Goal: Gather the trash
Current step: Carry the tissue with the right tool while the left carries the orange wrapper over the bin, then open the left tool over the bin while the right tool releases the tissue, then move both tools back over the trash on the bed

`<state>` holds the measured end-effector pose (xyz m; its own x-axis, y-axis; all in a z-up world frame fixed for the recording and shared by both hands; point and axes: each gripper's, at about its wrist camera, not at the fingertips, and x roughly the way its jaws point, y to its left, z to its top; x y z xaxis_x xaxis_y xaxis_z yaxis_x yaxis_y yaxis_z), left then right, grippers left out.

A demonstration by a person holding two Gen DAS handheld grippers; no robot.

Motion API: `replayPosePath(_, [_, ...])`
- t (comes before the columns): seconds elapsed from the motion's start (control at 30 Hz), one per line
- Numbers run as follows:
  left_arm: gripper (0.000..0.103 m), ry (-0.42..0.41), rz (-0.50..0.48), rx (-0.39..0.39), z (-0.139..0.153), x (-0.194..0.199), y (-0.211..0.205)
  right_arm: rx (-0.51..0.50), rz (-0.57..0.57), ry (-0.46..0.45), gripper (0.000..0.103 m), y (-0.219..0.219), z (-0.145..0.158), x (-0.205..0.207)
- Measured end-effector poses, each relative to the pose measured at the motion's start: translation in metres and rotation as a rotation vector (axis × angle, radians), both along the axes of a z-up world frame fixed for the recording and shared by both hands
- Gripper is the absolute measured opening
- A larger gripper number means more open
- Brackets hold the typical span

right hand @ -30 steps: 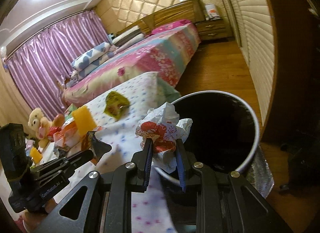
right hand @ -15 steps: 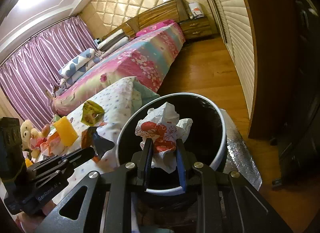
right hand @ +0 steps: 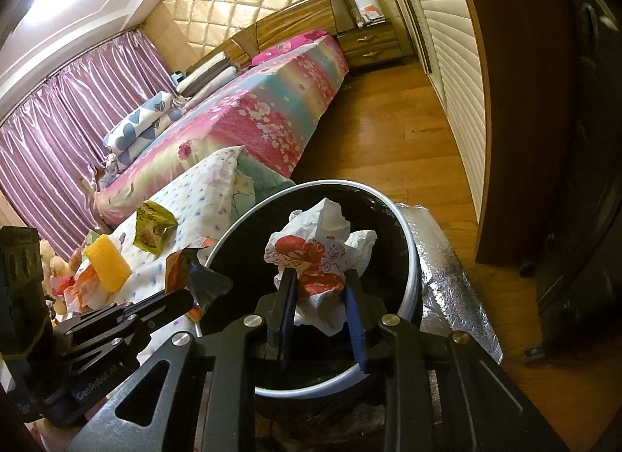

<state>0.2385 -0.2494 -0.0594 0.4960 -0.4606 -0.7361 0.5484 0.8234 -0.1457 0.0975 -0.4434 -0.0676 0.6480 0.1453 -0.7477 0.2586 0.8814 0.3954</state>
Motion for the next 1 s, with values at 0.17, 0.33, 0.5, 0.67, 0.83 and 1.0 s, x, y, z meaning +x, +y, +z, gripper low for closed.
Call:
replayPosePath(0.17, [0.042,0.003,0.019,0.006,0.0,0.001,0.002,-0.012,0.002,0.015,0.044,-0.002,-0.001,0.005])
replayPosePath(0.33, [0.056,-0.009,0.057,-0.01,0.002,-0.01,0.02,-0.019,-0.013,0.006,0.061,-0.002,0.004,0.001])
replayPosePath(0.5, [0.066,-0.012,0.134,-0.038,0.003,-0.03,0.055,-0.006,-0.006,-0.029,0.084,0.011,0.012,-0.003])
replayPosePath(0.67, [0.069,-0.01,0.21,-0.064,0.003,-0.05,0.094,0.01,0.037,-0.06,0.088,0.037,0.019,-0.005])
replayPosePath(0.83, [0.069,-0.012,0.284,-0.075,0.005,-0.072,0.125,0.028,0.092,-0.074,0.09,0.066,0.023,-0.002])
replayPosePath(1.0, [0.069,-0.018,0.354,-0.081,0.005,-0.085,0.161,0.045,0.151,-0.075,0.09,0.095,0.023,0.002])
